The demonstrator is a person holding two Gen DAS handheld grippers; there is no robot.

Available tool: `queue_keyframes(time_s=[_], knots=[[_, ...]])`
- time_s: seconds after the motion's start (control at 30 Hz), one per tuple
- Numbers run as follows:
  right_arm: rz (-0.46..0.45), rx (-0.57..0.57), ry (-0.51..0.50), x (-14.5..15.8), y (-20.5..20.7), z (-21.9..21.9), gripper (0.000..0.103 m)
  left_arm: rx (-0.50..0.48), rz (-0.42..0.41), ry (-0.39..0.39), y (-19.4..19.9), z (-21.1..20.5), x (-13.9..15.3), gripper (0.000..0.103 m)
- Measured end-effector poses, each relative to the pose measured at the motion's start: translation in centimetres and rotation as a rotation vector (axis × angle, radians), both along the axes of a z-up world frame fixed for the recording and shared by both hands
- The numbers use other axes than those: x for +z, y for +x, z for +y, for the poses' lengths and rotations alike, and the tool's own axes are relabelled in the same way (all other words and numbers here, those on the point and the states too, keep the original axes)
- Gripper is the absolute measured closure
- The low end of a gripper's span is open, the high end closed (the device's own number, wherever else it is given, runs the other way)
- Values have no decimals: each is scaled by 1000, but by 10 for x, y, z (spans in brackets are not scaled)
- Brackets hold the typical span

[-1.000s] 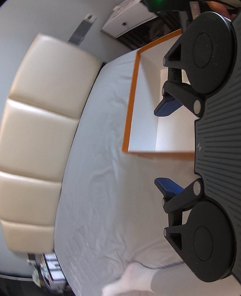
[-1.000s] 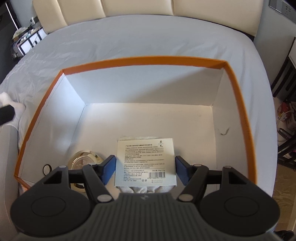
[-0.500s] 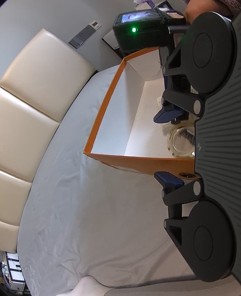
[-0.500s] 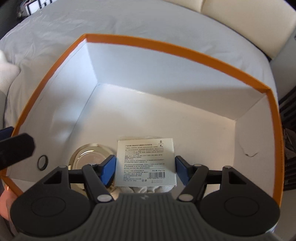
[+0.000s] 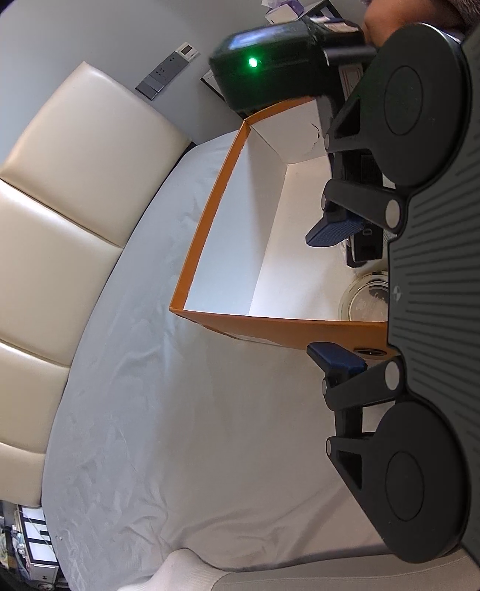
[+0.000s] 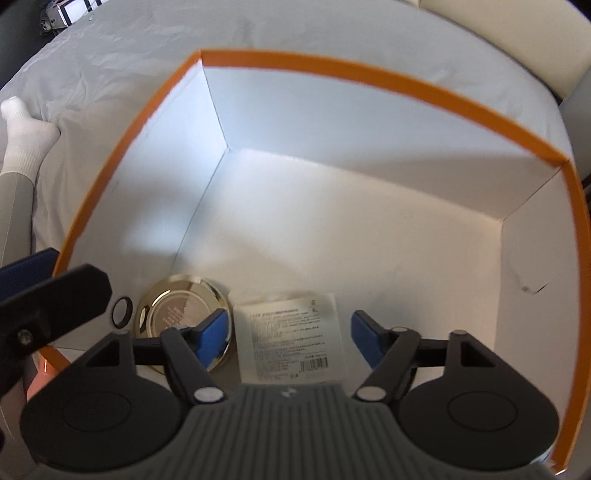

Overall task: Organize rigid objects
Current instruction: 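Withdraw both grippers from the box back toward the items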

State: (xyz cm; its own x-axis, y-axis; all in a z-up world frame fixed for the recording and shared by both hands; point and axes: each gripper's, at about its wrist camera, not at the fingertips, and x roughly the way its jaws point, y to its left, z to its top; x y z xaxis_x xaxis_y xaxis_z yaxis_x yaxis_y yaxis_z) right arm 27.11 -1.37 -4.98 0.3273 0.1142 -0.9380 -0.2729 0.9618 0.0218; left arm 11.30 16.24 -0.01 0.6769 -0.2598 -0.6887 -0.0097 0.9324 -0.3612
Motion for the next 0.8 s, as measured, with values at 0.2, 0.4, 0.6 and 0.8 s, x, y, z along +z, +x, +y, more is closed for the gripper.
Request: queue_keyframes(time_s=[0.2,0.4,0.6,0.8], knots=[[-113,8,49,31,-20,-14,26,14,-42,32,-14,-6,11,34],[-220,-10,104,49,-56,-40,25,1,-108,95,-33,-21,24,34],[-350,-47,169,72,-94,-70,25,-31,-218,168,-59,-42,39,34],[-488,-78,199,81,-140,-83,25,-89,-299,196,-82,-60,40,31]])
